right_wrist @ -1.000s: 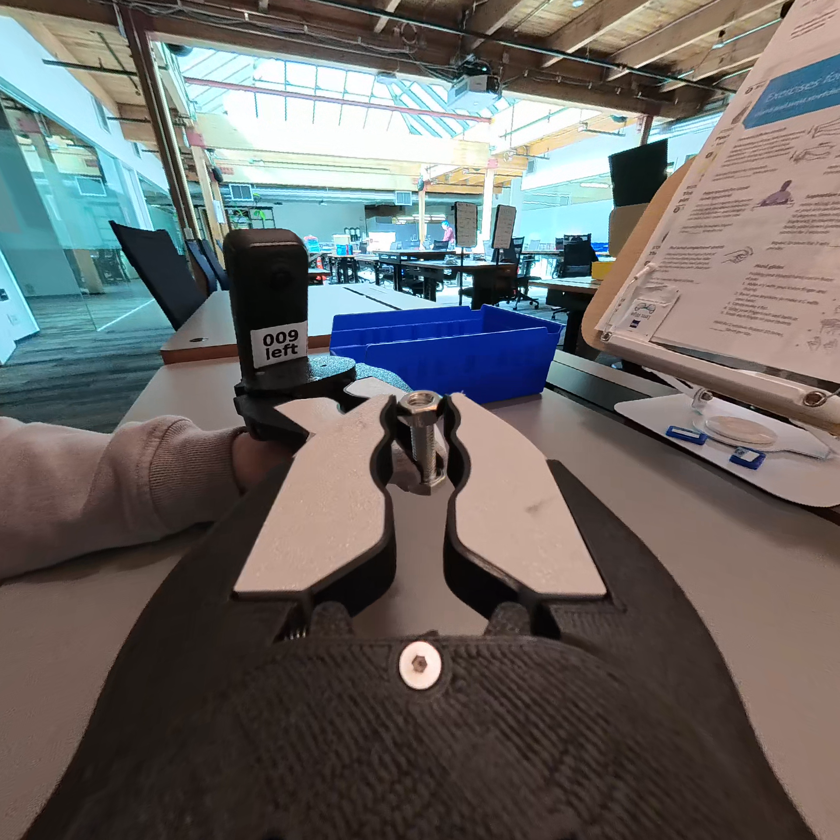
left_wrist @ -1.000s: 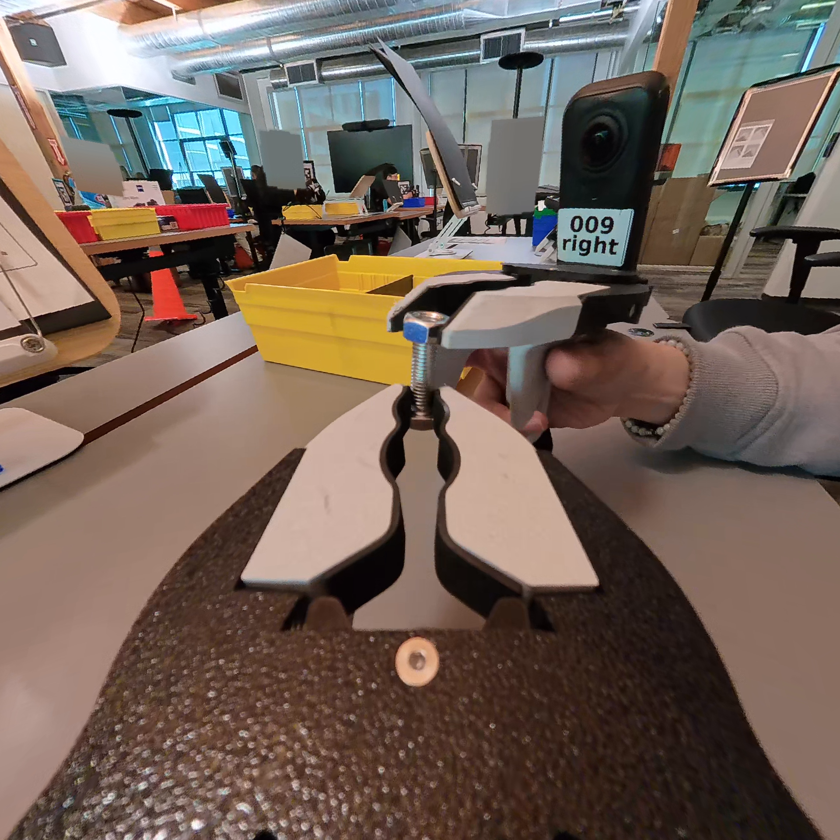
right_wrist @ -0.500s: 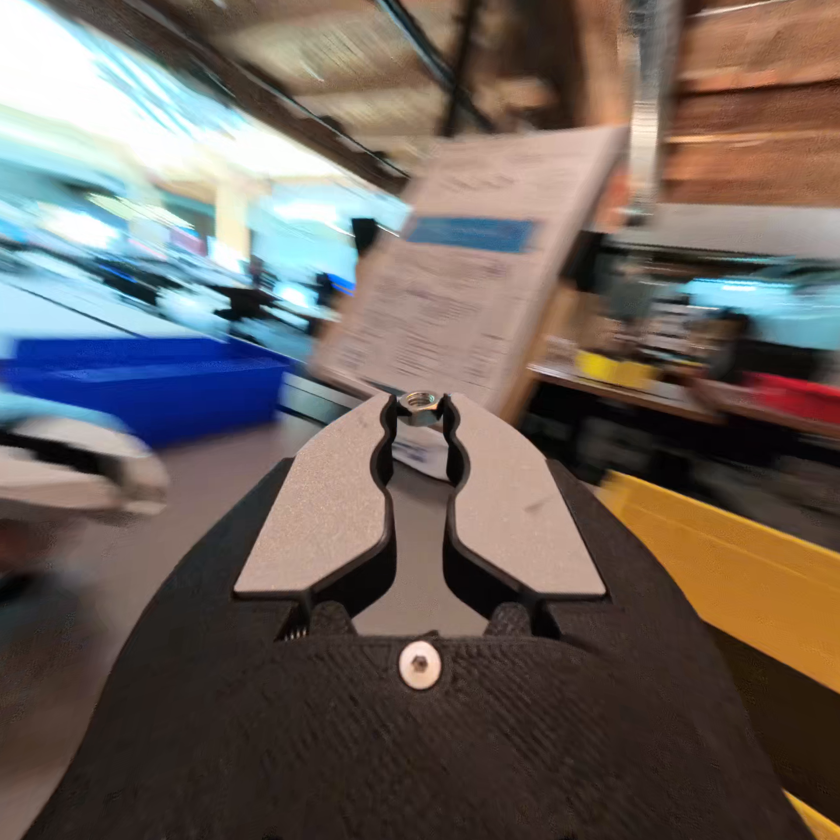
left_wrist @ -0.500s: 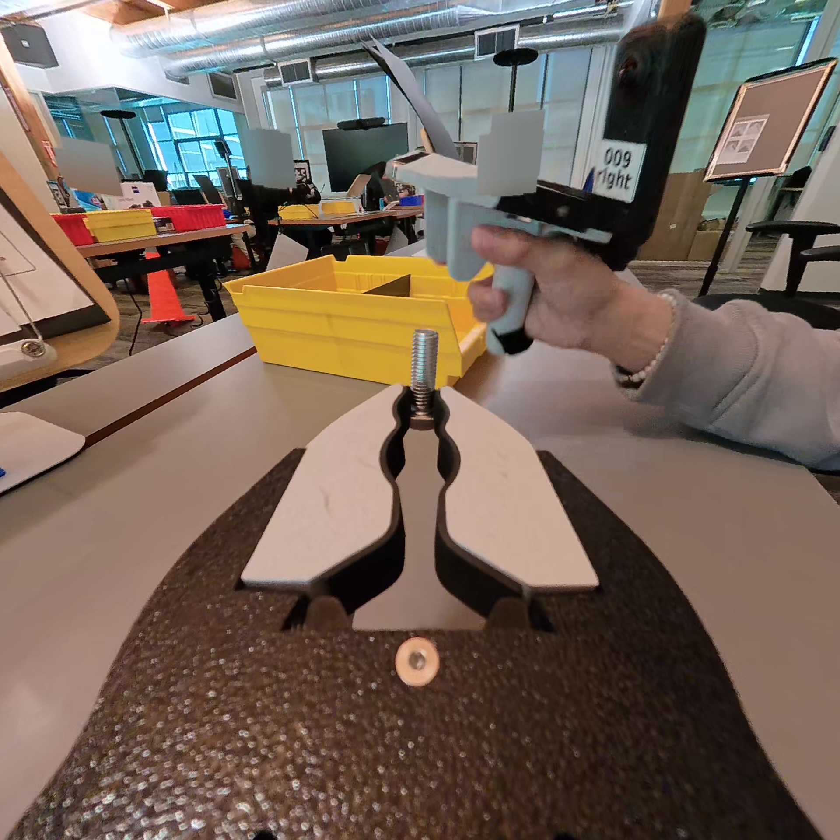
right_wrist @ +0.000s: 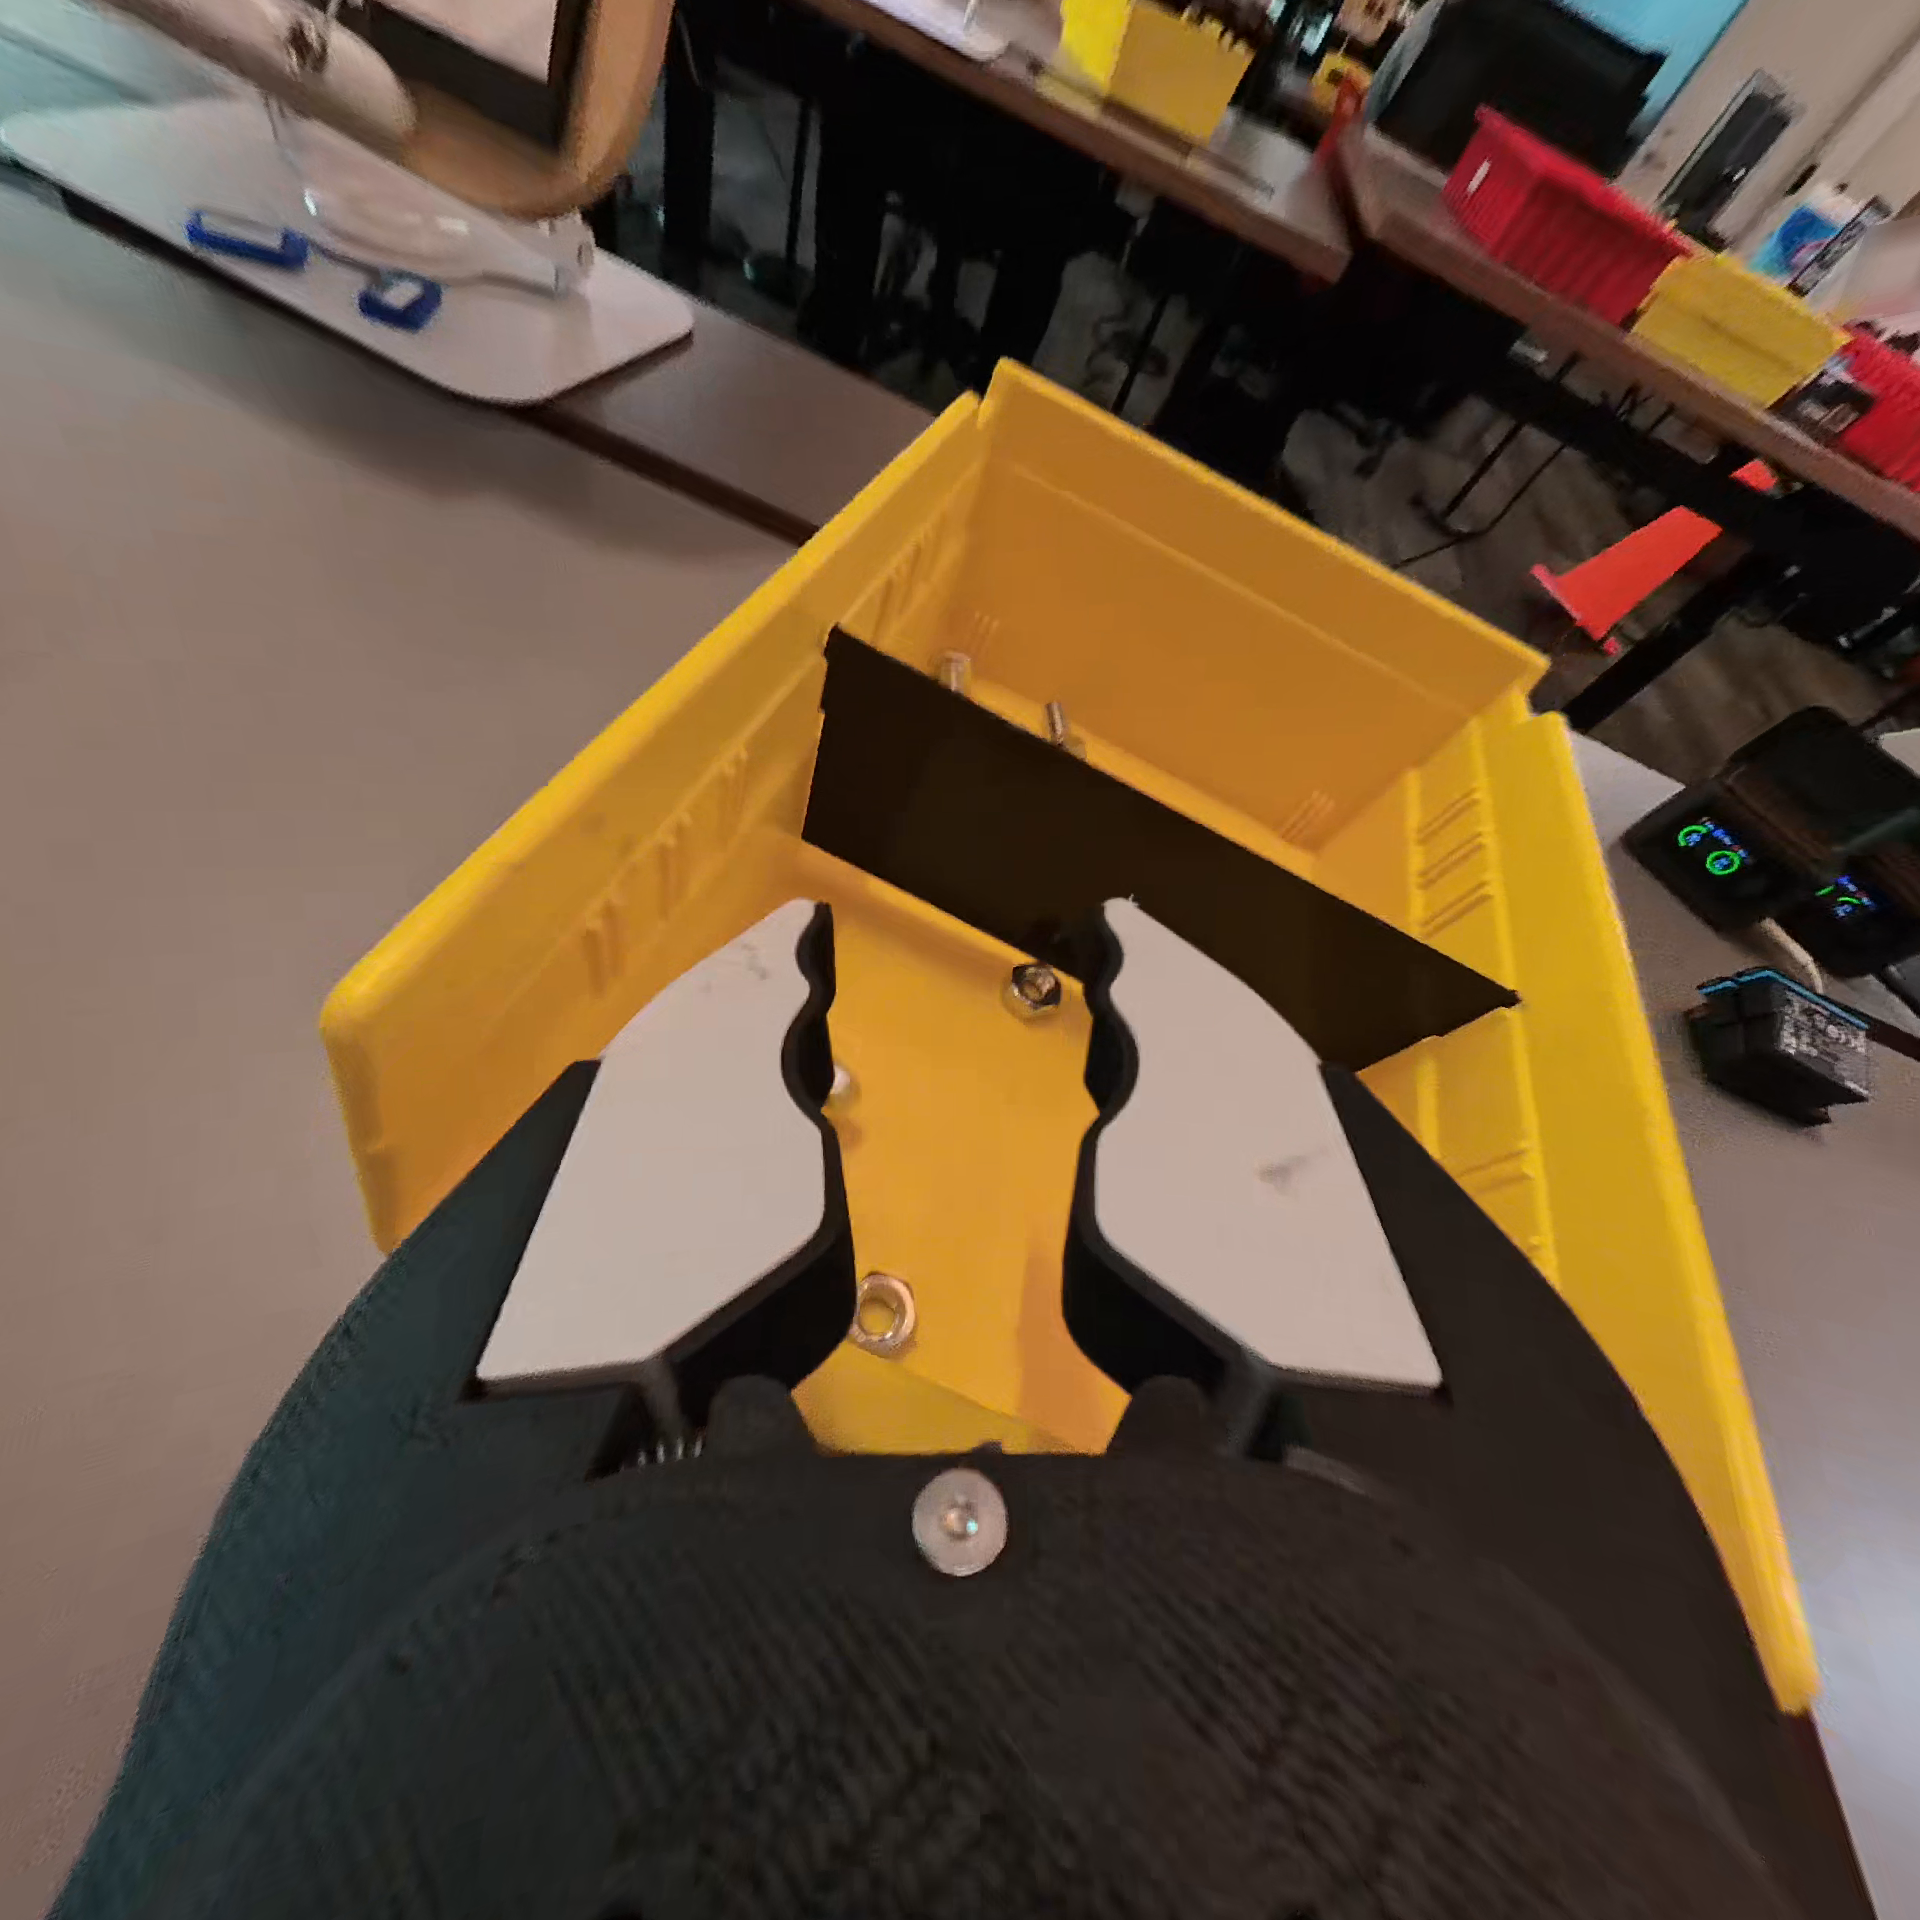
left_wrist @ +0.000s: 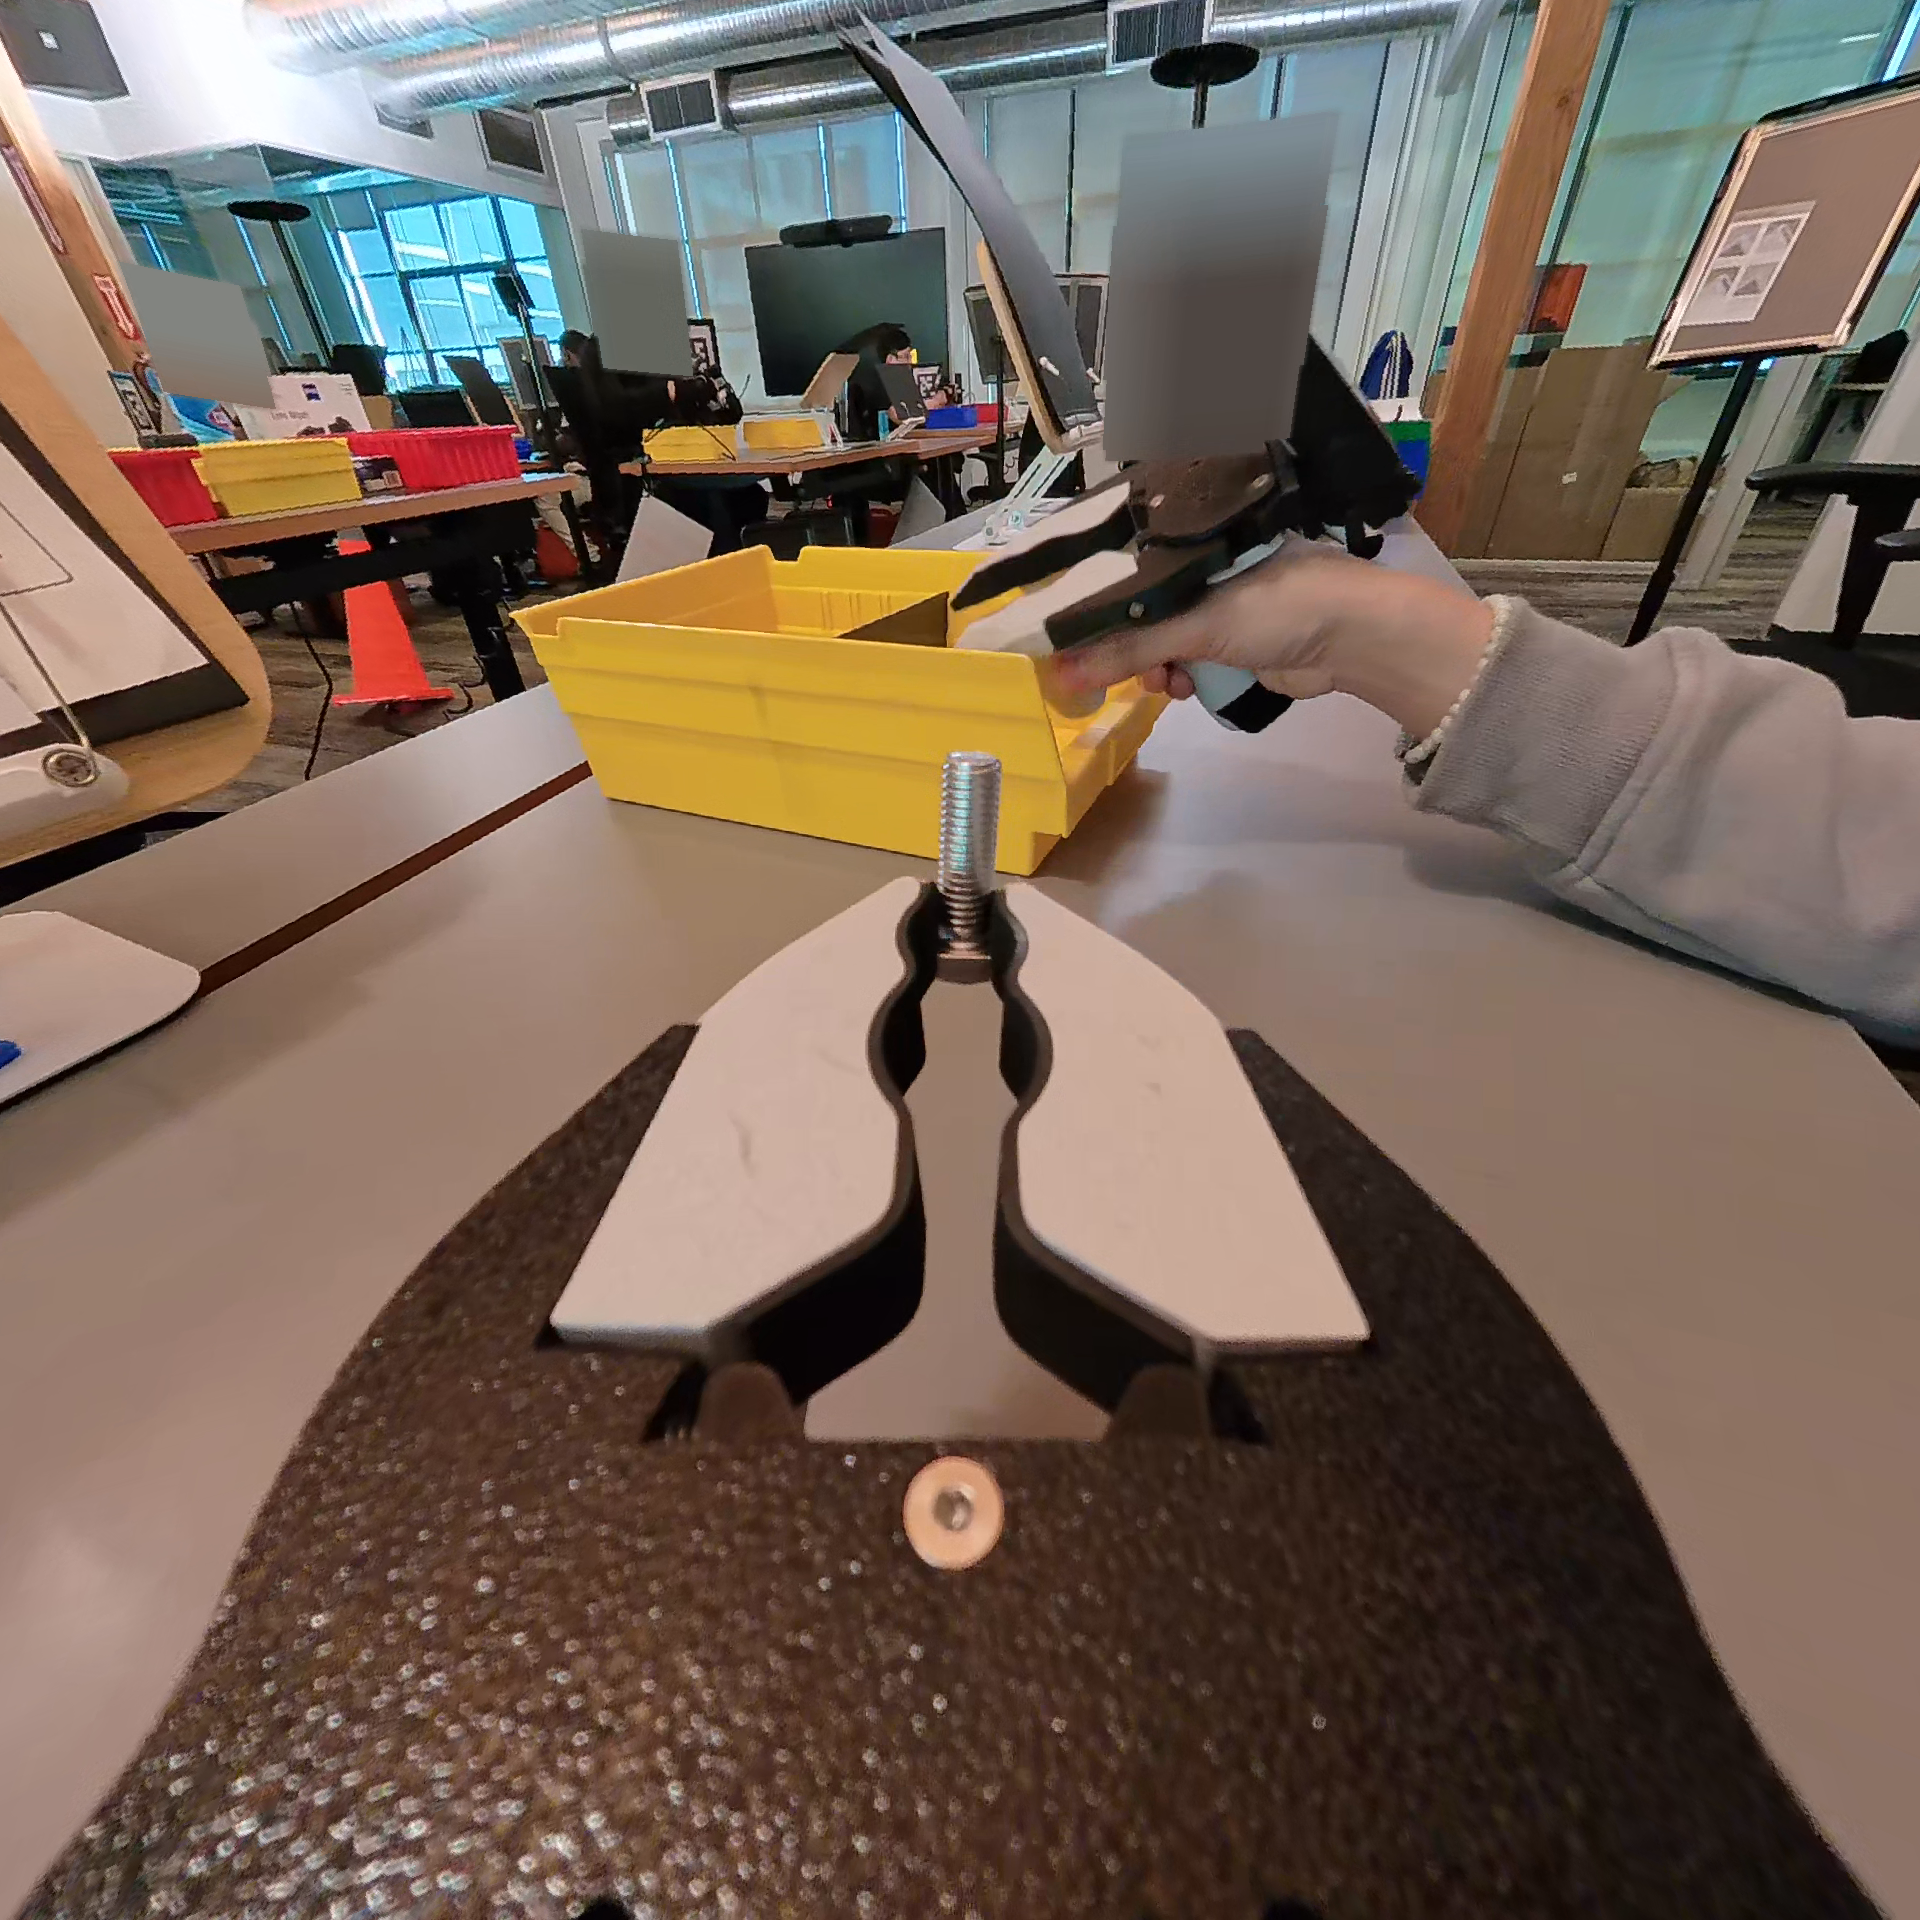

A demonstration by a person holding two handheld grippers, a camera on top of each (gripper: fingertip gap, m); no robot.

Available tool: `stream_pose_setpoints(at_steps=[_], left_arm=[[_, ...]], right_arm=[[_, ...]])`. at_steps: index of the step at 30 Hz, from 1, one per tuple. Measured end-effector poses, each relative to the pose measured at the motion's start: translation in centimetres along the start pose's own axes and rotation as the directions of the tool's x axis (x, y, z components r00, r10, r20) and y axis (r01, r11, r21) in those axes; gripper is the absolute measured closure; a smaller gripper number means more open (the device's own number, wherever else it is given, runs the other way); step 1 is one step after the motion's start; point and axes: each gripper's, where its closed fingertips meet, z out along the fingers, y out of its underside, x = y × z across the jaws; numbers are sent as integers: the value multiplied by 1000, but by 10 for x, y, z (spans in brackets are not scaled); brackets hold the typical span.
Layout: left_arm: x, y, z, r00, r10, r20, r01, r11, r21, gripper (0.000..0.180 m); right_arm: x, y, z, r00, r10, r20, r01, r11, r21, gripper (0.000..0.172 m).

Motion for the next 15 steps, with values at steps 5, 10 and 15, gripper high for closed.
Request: stream_pose_setpoints(at_steps=[5,10,15], left_arm=[[-2,-1,-1,1000,-3,7,3,1000,6,172],[-4,-3,-2,1000,-2,24,2,1000,22,172],[-1,-7,-1,1000,15,23,-16,999,51,172]], right_arm=[[0,-46,-24,990,103,97,-126,954,271,115],[-118,-109,-87,789,-232,569,-164,813,558,125],[-222,-109,-94,587,-245,772,-213,873,439,133]])
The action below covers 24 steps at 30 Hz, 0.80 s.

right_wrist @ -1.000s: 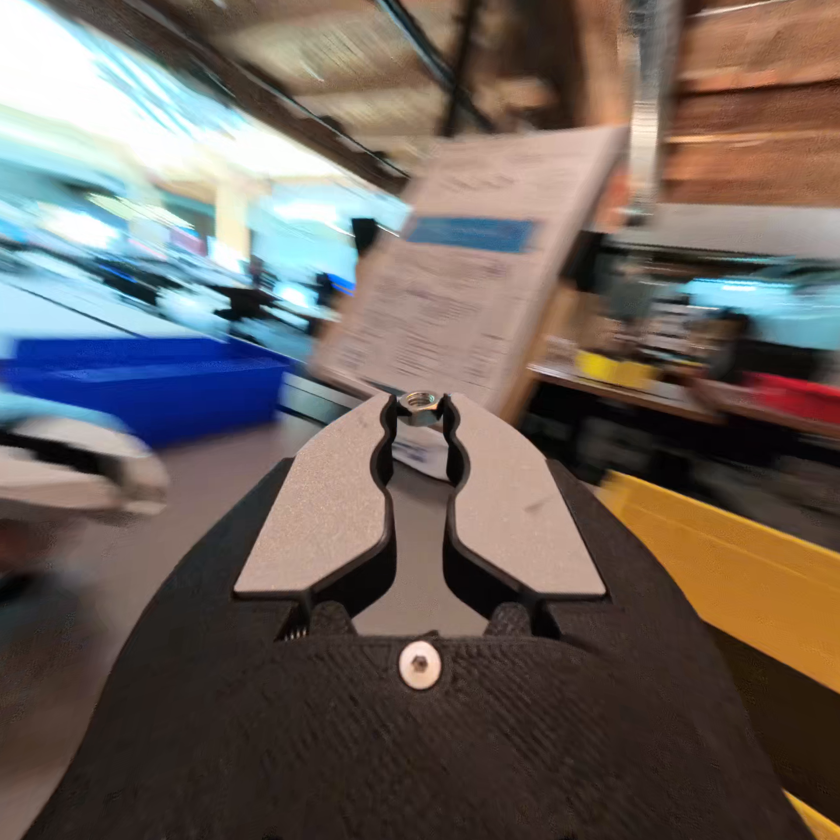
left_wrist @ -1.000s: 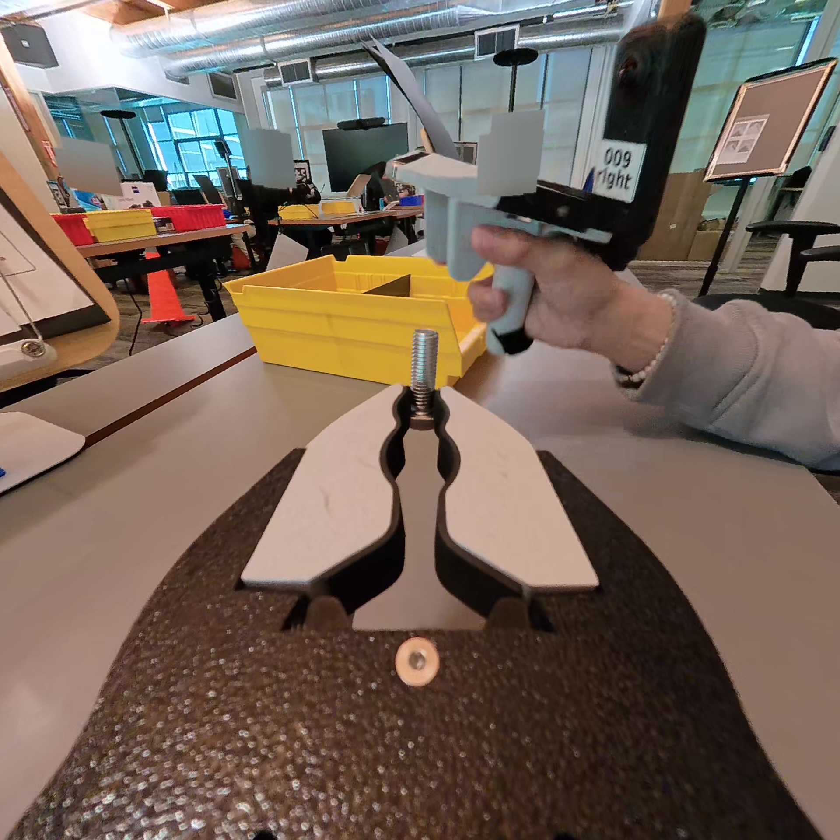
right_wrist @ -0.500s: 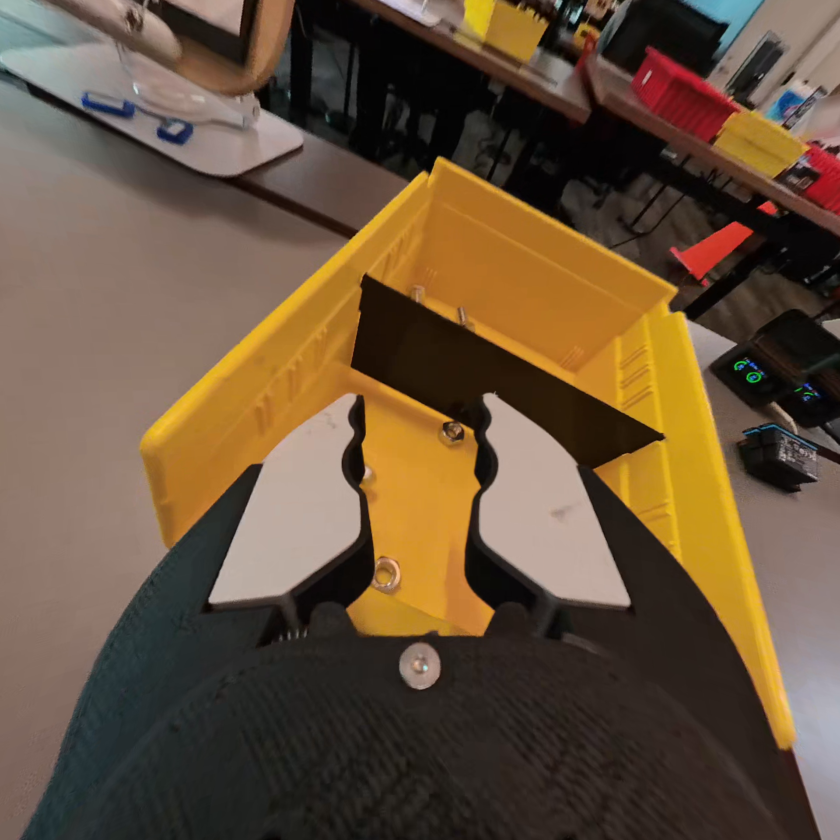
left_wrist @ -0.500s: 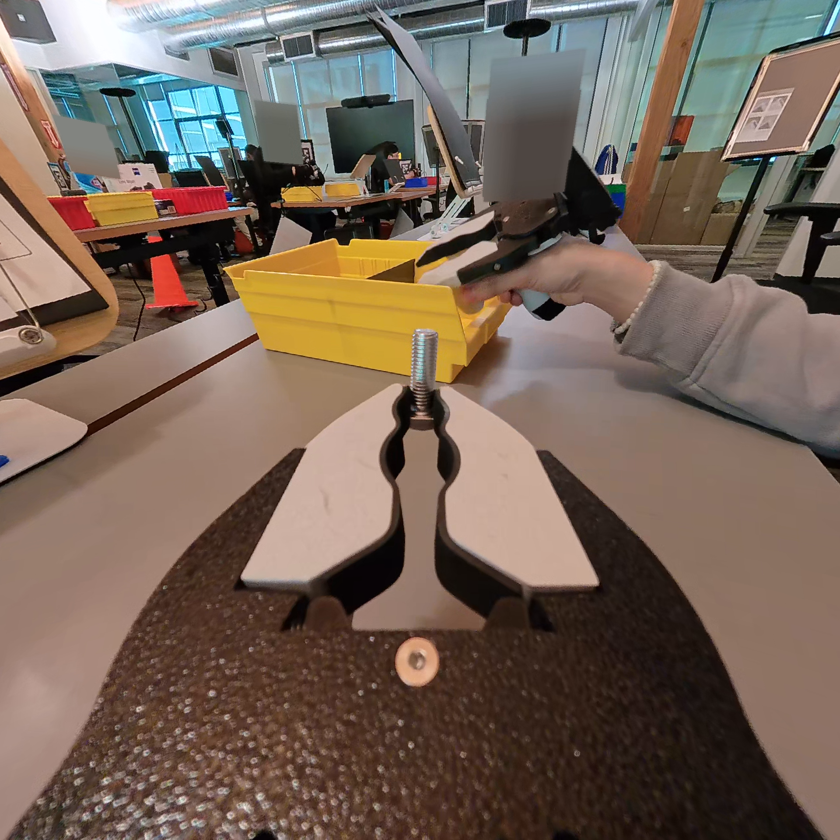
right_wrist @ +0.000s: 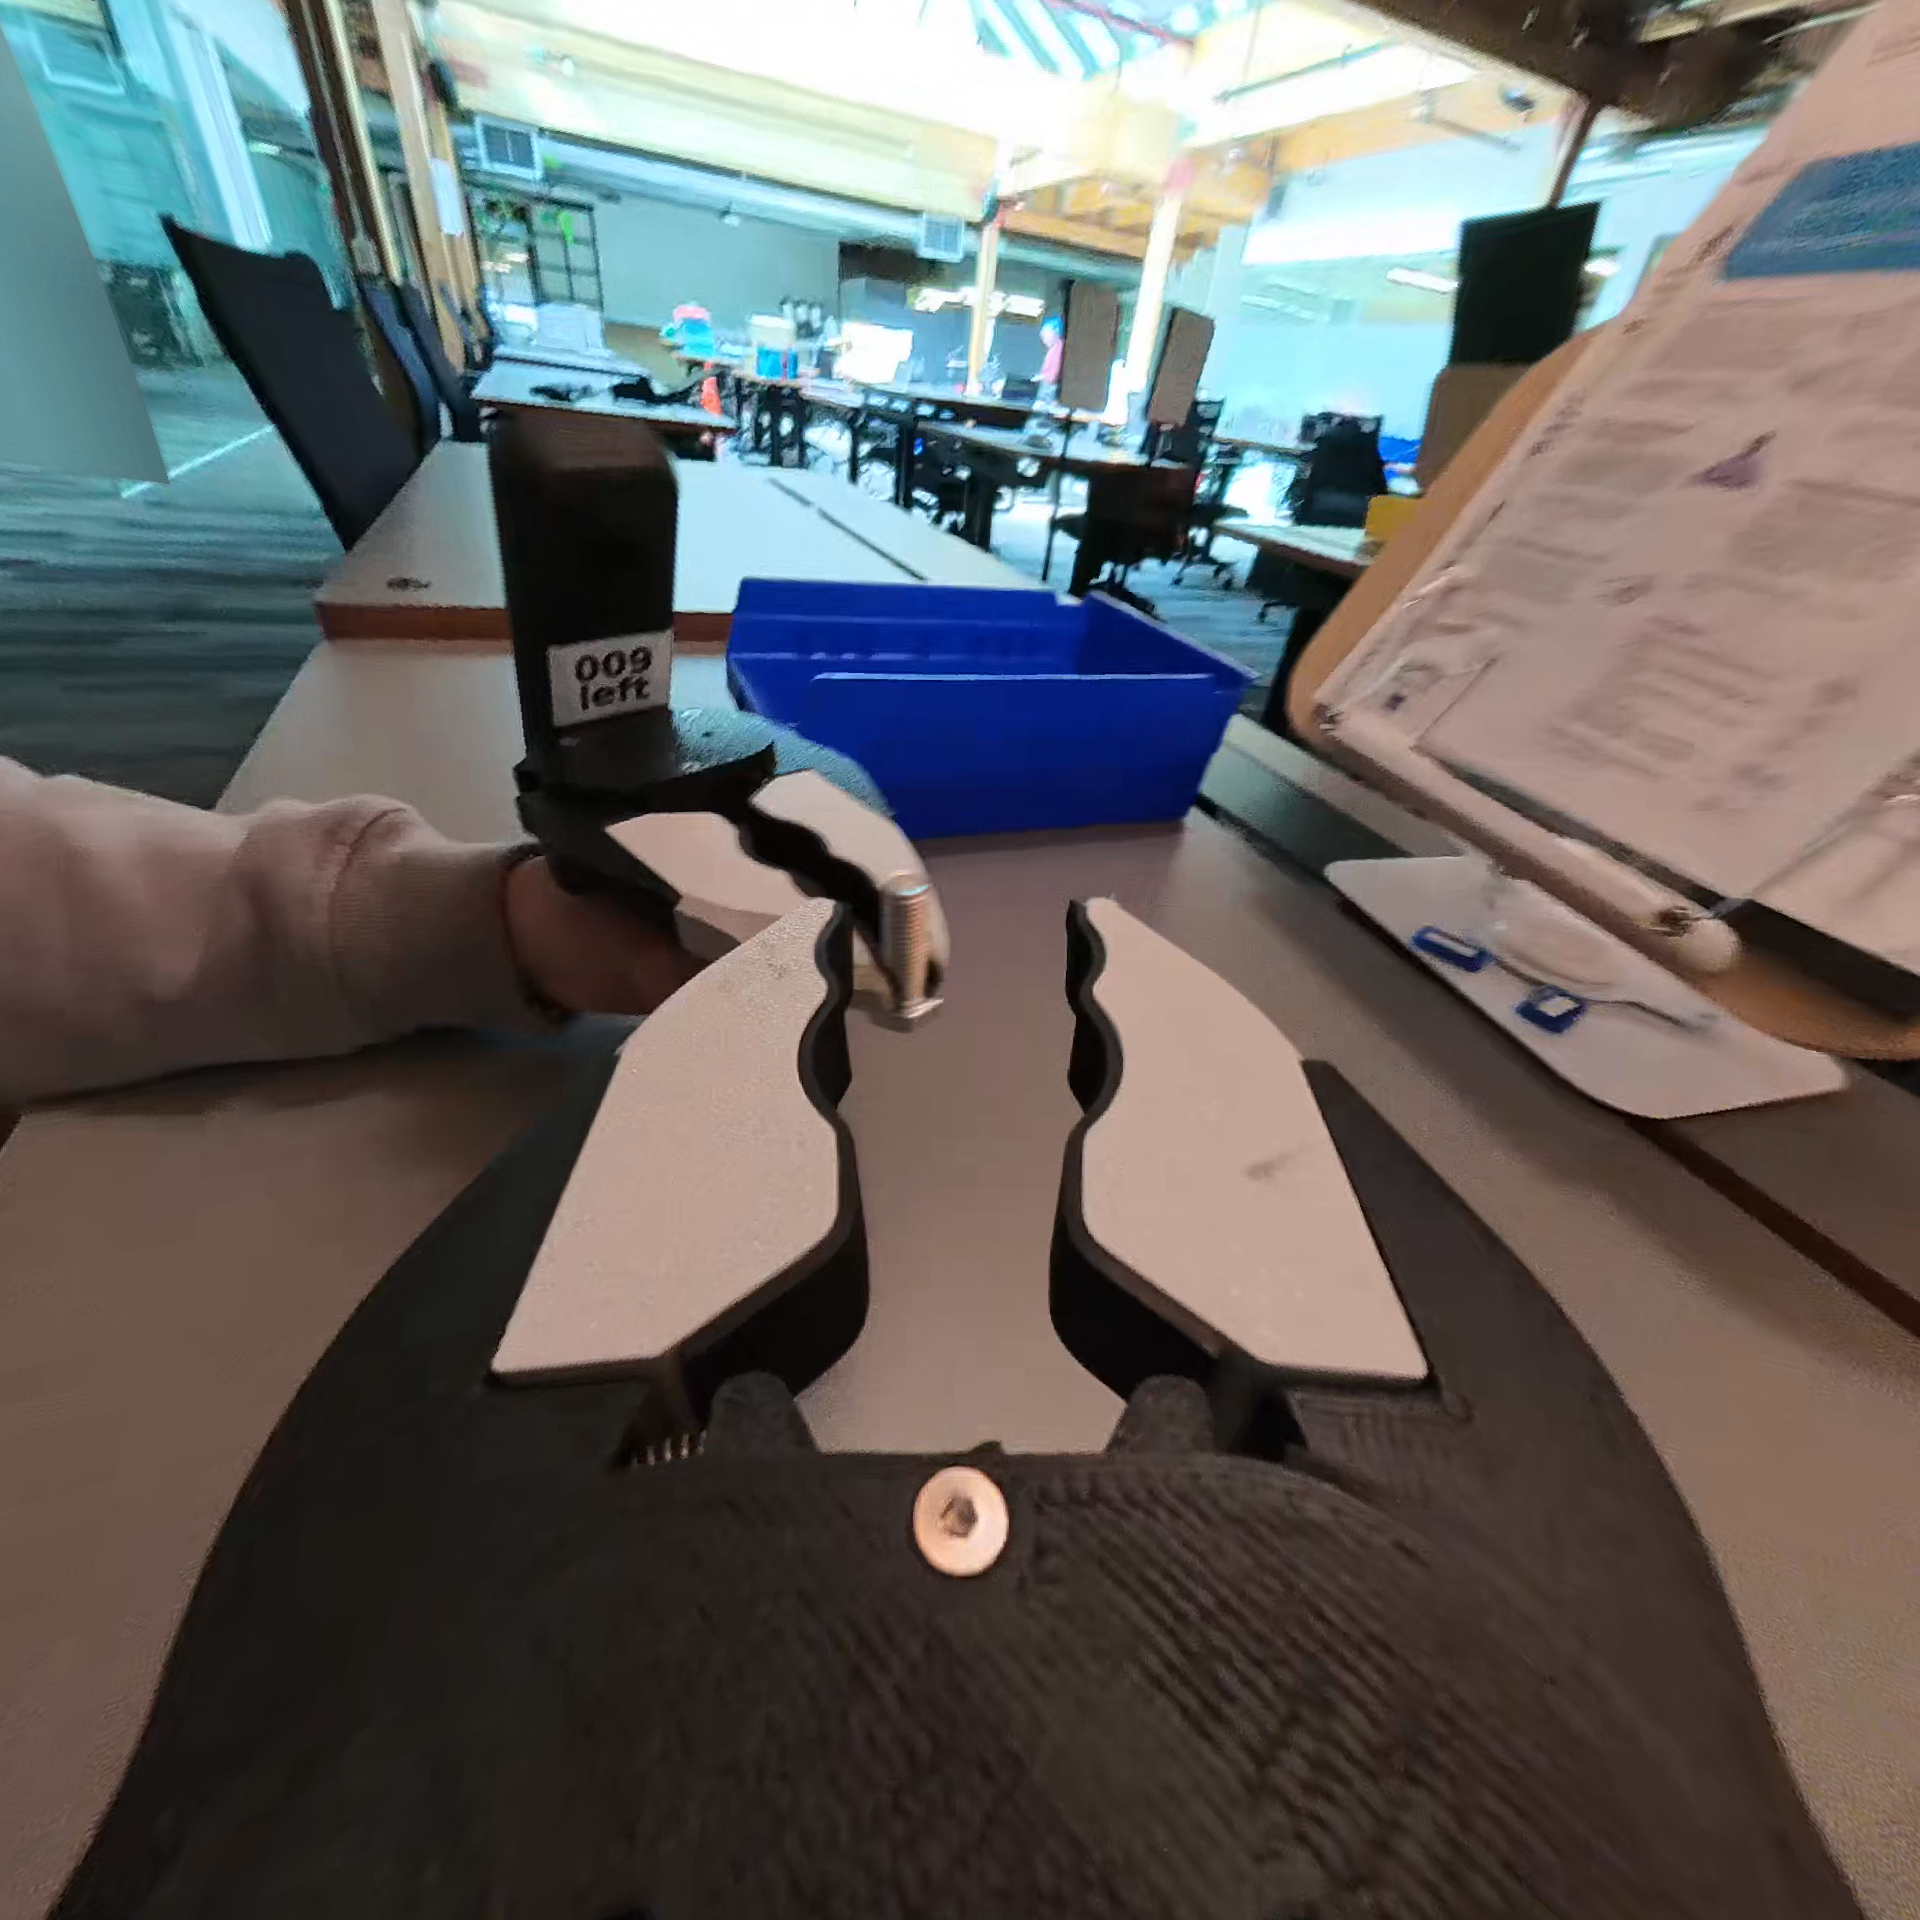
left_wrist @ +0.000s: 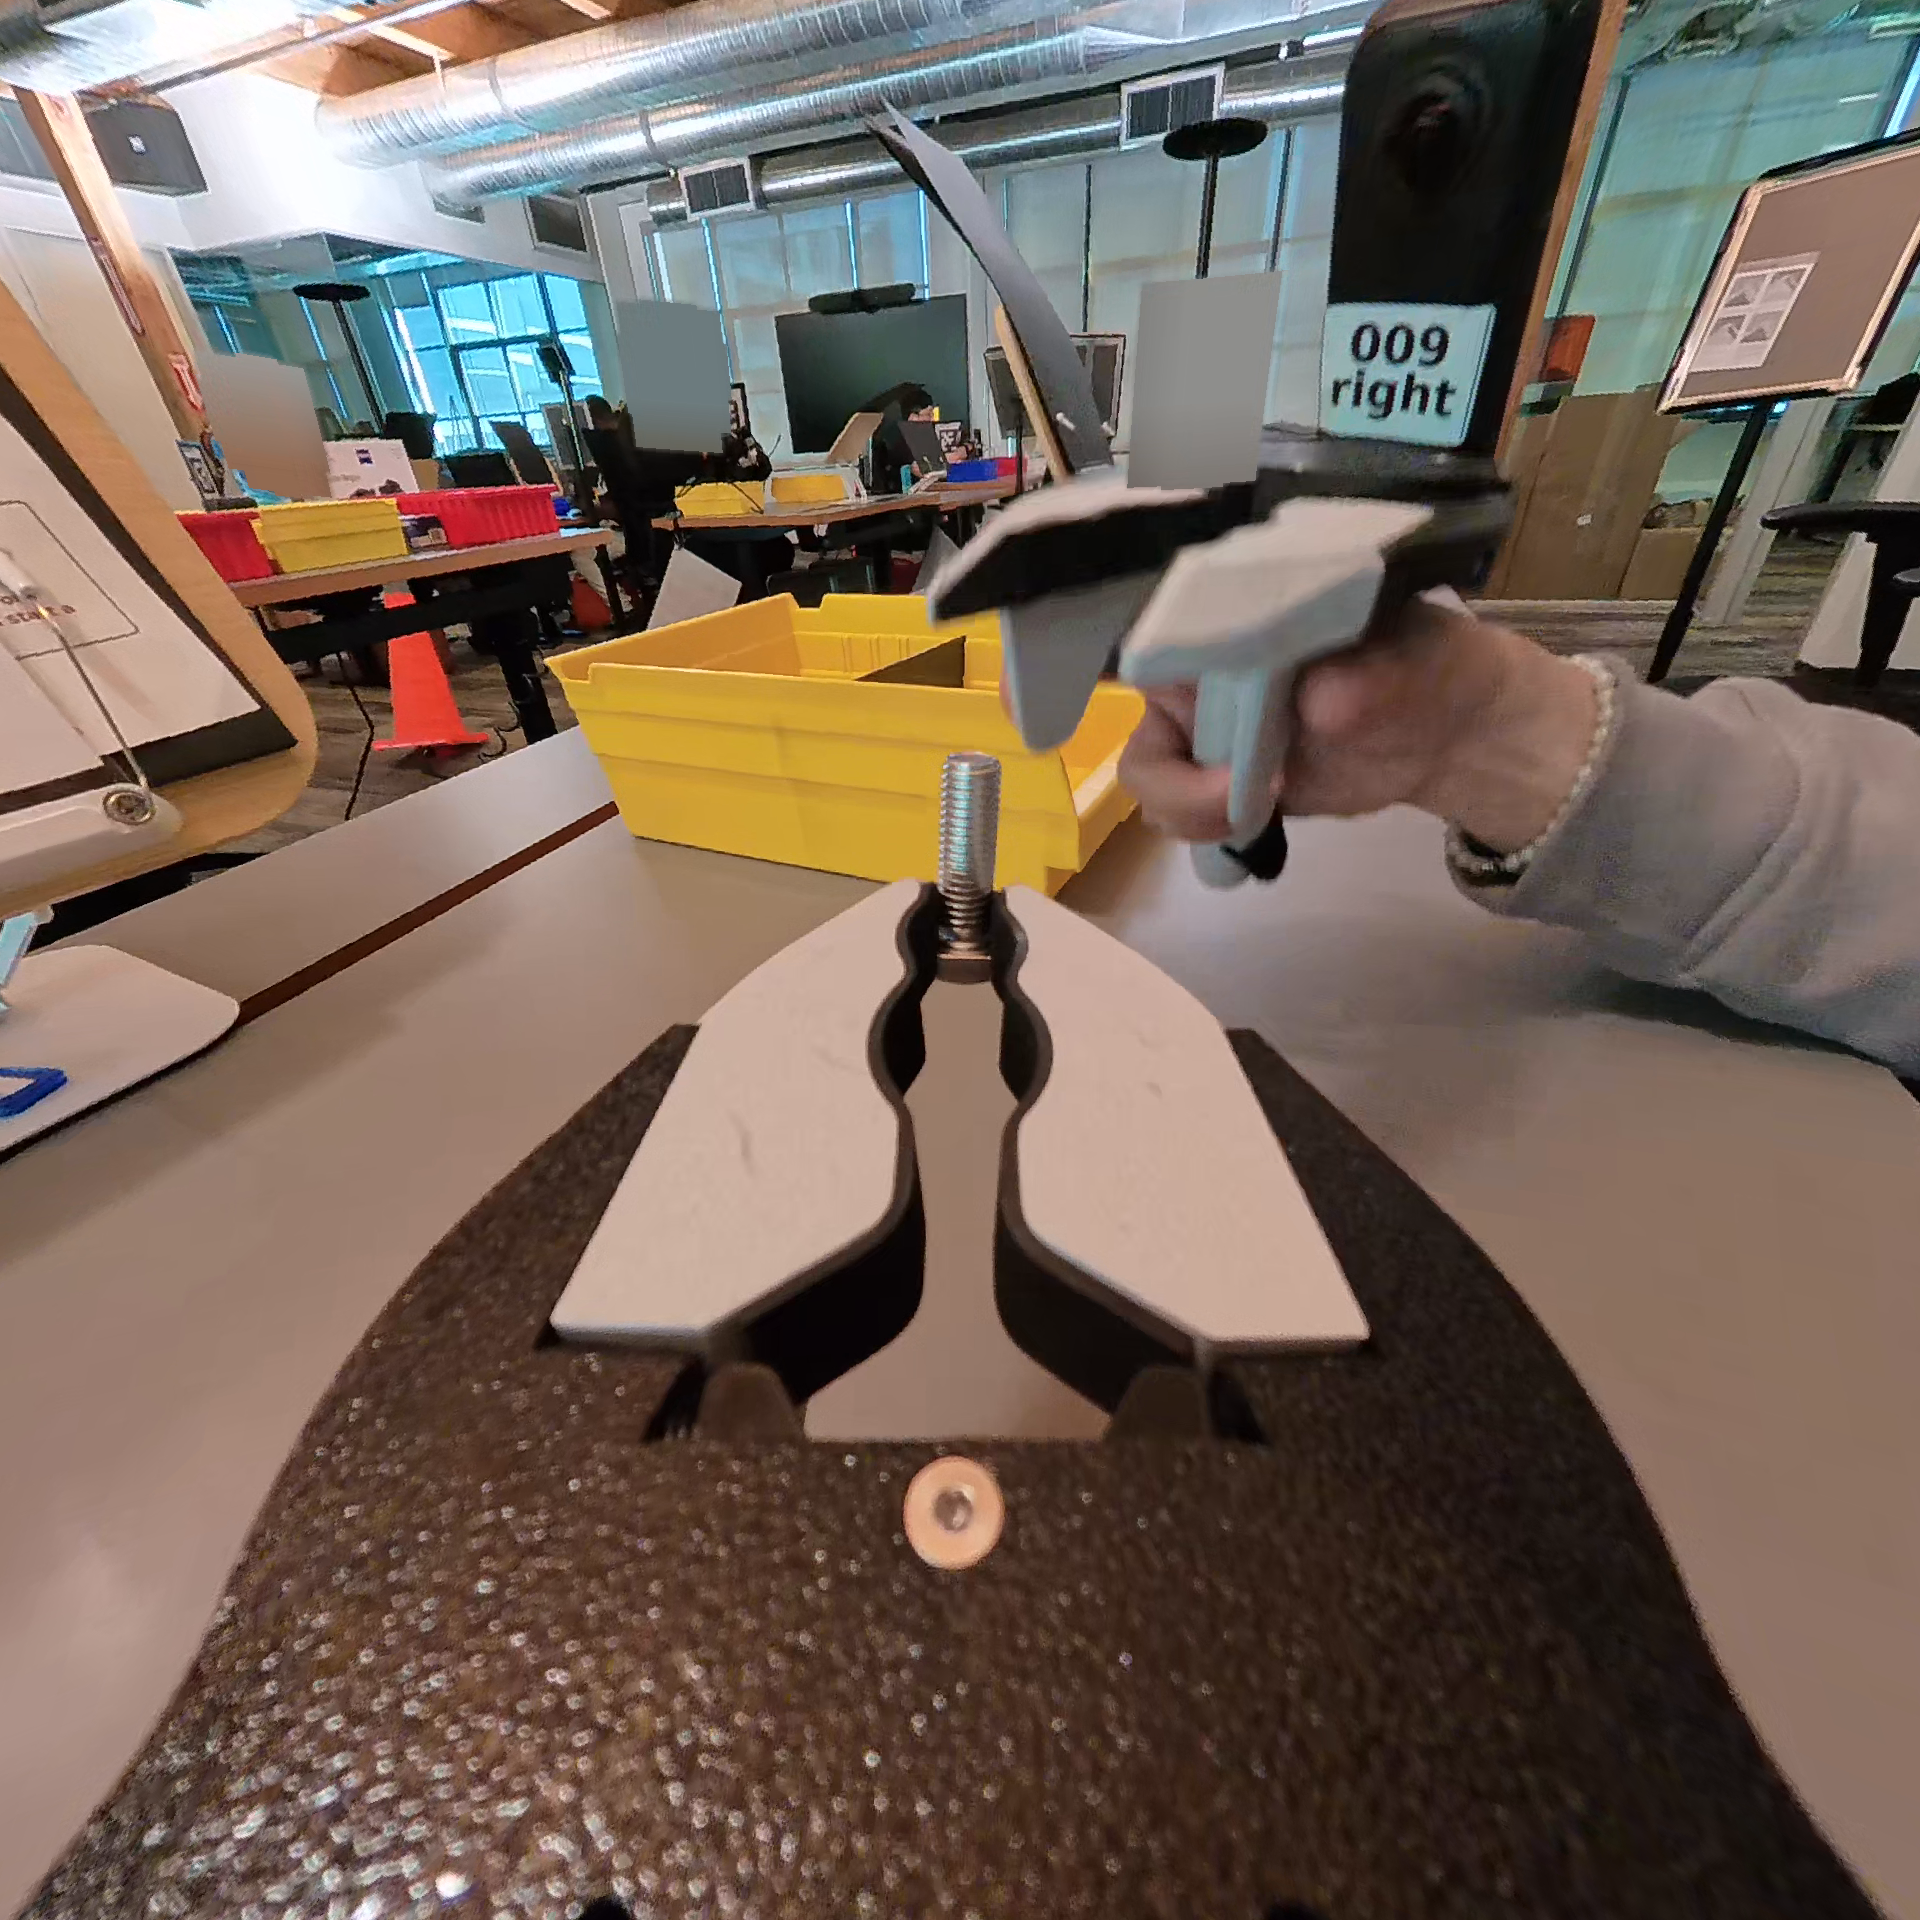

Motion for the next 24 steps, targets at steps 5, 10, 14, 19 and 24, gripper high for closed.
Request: stream_pose_setpoints(at_steps=[5,10,14,19,24], left_arm=[[4,-3,1,1000,28,-3,-28,1000,8,172],[3,3,2,999,39,1,-39,999,-18,172],[6,-2,4,1000,30,3,-30,999,29,172],[-4,0,3,998,-1,68,-1,999,39,144],[-4,12,9,997,-25,70,27,999,-32,142]], right_arm=[[-17,11,22,1000,9,0,-9,1000,1,153],[-14,16,25,999,-11,-34,10,1000,-28,163],[-14,13,21,996,-77,-41,76,997,-32,163],[55,-6,-20,868,-350,-351,292,933,-209,163],[189,1,-103,648,-698,-305,236,565,-791,162]])
